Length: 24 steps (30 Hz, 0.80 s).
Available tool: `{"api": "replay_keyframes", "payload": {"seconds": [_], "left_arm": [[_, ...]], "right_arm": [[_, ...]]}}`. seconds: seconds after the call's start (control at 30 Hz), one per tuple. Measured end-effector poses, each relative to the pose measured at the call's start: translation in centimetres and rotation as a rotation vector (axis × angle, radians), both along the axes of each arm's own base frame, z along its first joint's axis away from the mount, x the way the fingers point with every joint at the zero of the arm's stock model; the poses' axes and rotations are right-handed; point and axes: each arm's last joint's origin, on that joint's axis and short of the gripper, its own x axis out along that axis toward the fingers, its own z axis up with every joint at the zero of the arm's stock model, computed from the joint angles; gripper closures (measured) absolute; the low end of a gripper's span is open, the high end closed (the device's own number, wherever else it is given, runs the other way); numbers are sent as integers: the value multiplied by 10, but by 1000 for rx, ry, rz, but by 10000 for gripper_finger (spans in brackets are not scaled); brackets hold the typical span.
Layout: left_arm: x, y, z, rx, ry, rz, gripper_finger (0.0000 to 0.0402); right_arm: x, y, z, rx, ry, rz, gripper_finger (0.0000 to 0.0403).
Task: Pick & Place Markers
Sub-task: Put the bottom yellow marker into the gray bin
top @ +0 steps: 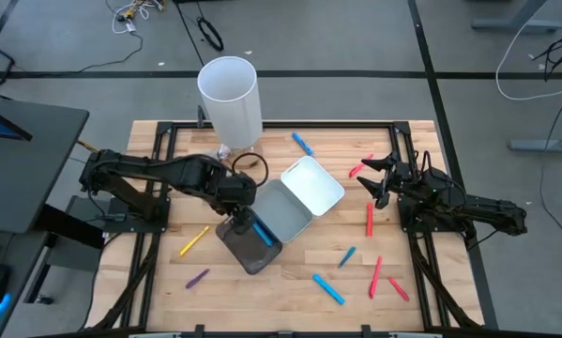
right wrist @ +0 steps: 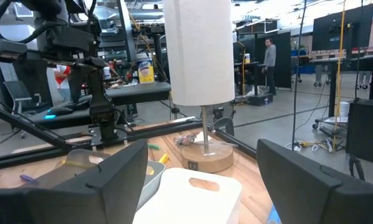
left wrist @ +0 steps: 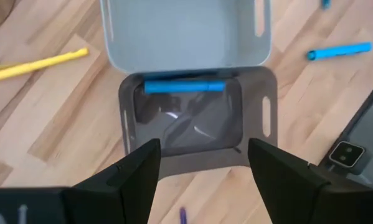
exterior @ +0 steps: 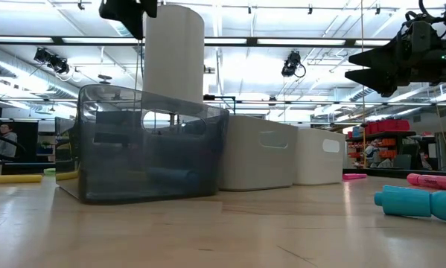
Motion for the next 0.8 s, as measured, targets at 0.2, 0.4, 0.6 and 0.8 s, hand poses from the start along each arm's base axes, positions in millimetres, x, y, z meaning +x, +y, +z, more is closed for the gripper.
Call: {"api": "replay_keyframes", "payload": {"seconds": [0.2, 0.4, 0.6, 0.8], "left_arm": [[-14, 1, 3, 24, 66, 45, 154], [-33, 3, 12, 41, 96, 92, 154], [-49, 1, 21, 34, 103, 111, 154], [-72, -1, 29, 32, 140, 134, 154]], "right_arm": [[0, 0, 0, 0, 0, 0, 101], [0, 0, 0, -1, -2, 0, 101], [0, 0, 0, 0, 2, 1, 101], [0, 0, 0, 0, -2, -1, 101]]}}
